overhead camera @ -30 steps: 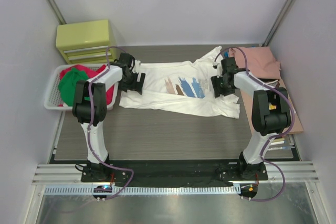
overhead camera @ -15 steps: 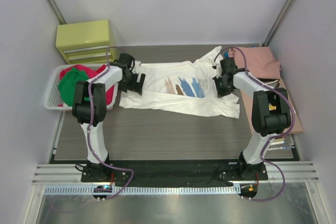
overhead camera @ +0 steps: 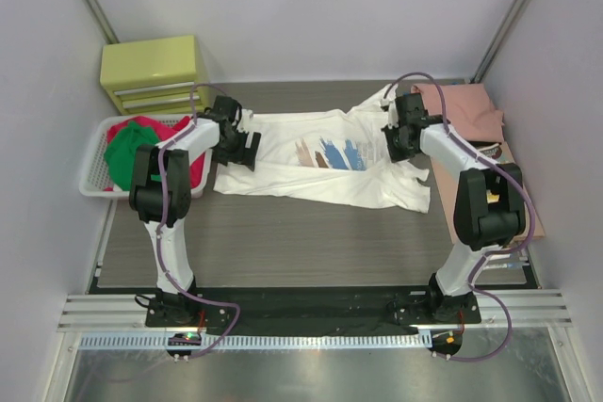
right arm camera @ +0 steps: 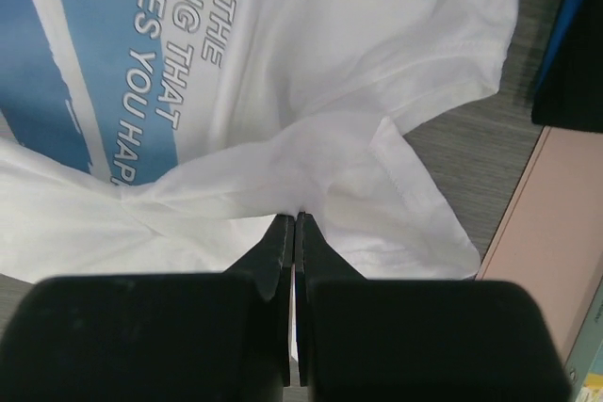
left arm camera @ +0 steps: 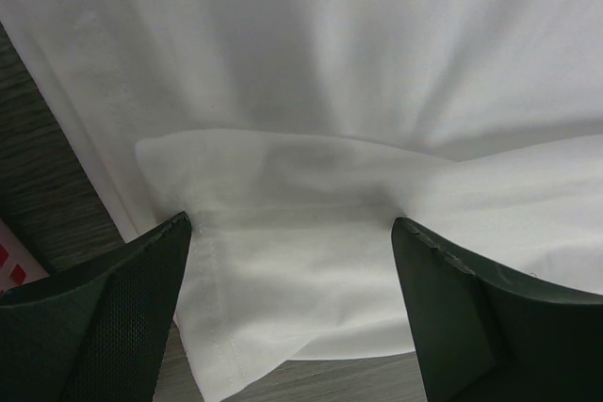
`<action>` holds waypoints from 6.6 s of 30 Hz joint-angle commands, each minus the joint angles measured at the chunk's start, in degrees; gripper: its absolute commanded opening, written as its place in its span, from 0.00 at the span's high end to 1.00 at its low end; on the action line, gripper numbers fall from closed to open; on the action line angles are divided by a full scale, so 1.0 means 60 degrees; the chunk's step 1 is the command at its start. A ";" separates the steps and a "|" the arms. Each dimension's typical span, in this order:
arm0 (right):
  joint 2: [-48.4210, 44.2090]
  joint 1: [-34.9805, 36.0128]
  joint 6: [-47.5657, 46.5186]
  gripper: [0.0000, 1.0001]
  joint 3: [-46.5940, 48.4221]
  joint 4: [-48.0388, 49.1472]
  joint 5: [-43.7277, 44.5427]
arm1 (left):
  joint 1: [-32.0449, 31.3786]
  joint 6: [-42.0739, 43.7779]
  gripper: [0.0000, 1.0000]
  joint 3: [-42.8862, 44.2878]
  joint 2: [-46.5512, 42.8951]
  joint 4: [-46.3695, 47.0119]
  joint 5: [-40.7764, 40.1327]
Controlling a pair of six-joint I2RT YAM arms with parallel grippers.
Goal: Fold and stack the t-shirts
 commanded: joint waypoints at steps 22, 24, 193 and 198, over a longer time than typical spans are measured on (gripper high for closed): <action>-0.1336 0.0614 -0.0531 0.09 -0.0040 0.1015 0.0182 | 0.0043 0.0246 0.12 -0.0622 -0.0754 0.0382 -0.0076; -0.1910 0.0644 -0.0472 0.09 -0.0335 0.1352 0.0168 | 0.0029 0.0261 0.12 -0.0856 -0.1047 0.0588 -0.0165; 0.4024 -0.0220 0.0407 0.04 0.5349 0.3959 0.0680 | 0.0351 0.1081 0.01 0.7317 0.3713 0.1058 -0.2905; 0.2762 -0.0177 0.0319 0.02 0.4279 0.4283 0.0461 | 0.0351 0.1183 0.00 0.7200 0.2645 0.0984 -0.2670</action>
